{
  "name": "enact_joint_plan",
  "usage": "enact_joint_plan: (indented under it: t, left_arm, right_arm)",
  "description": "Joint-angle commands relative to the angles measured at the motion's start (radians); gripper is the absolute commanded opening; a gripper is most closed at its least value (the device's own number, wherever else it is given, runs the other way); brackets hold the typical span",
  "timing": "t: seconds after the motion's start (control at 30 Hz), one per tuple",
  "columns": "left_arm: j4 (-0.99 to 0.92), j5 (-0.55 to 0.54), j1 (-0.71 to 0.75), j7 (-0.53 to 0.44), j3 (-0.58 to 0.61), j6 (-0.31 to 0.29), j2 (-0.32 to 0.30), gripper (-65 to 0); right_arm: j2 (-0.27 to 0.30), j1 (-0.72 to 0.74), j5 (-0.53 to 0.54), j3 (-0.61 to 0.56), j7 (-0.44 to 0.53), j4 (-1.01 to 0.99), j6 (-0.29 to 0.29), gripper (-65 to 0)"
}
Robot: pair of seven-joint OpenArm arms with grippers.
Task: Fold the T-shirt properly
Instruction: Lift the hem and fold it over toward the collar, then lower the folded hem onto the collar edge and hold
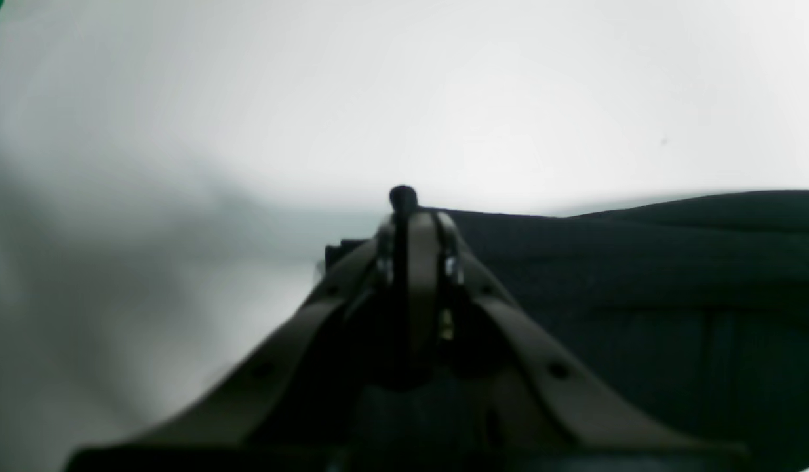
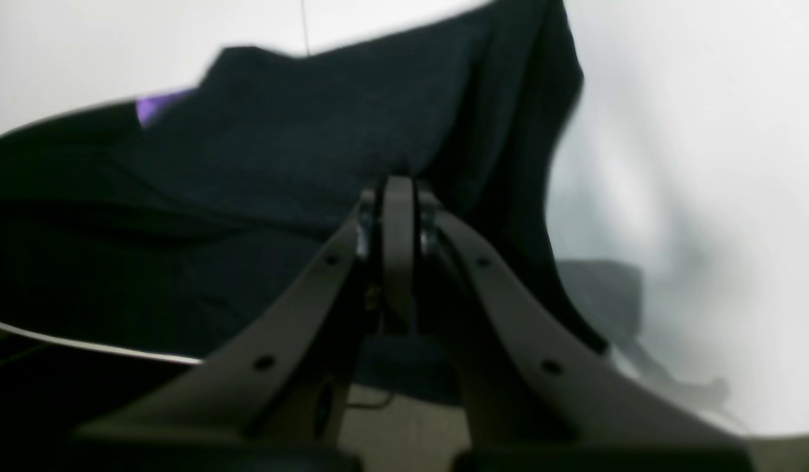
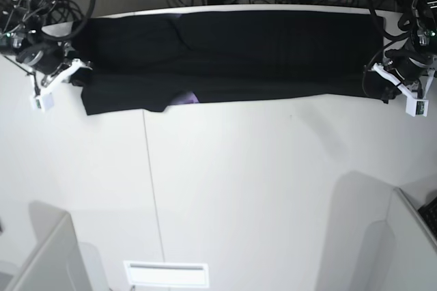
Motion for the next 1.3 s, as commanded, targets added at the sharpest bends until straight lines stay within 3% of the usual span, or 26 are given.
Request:
enact_joint_plan:
  t: [0.0,0.23,0.63,1.17,1.2,1.27]
  left_arm:
    - [0.019,-0.006,0.000,-0.015,-0.006,-0.002,-0.018,-65.0]
    - [0.024,-0.006,0.018,-0.015,-0.005,-0.002,-0.018,-65.0]
    - [0.024,0.002,0.078,-0.015,0.001,-0.002,-0.036,-65.0]
    - [0.021,0.003,0.113,-0.016,-0.005,-0.002,-0.035,-65.0]
    - [0.021,0.003,0.115,-0.016,-0.005,-0.002,-0.035,-65.0]
    - [0.022,0.003,0.127,-0.016,-0.006,-0.002,-0.035,-54.1]
  right_arm:
    - [0.015,-0.001,0.013,0.007,0.015,0.035,0.004,-65.0]
    - [-0.014,-0.019,0.013,0.009,-0.045,0.073,0.004,-65.0]
    - [-0.037,-0.127,0.056,0.062,-0.037,0.097,0.006,-65.0]
    - [-0.057,-0.131,0.049,0.070,-0.039,0.091,0.004,-65.0]
    - [-0.057,-0.131,0.049,0.070,-0.037,0.091,0.004,-63.3]
    - [-0.057,-0.131,0.049,0.072,-0.036,0.091,0.004,-47.9]
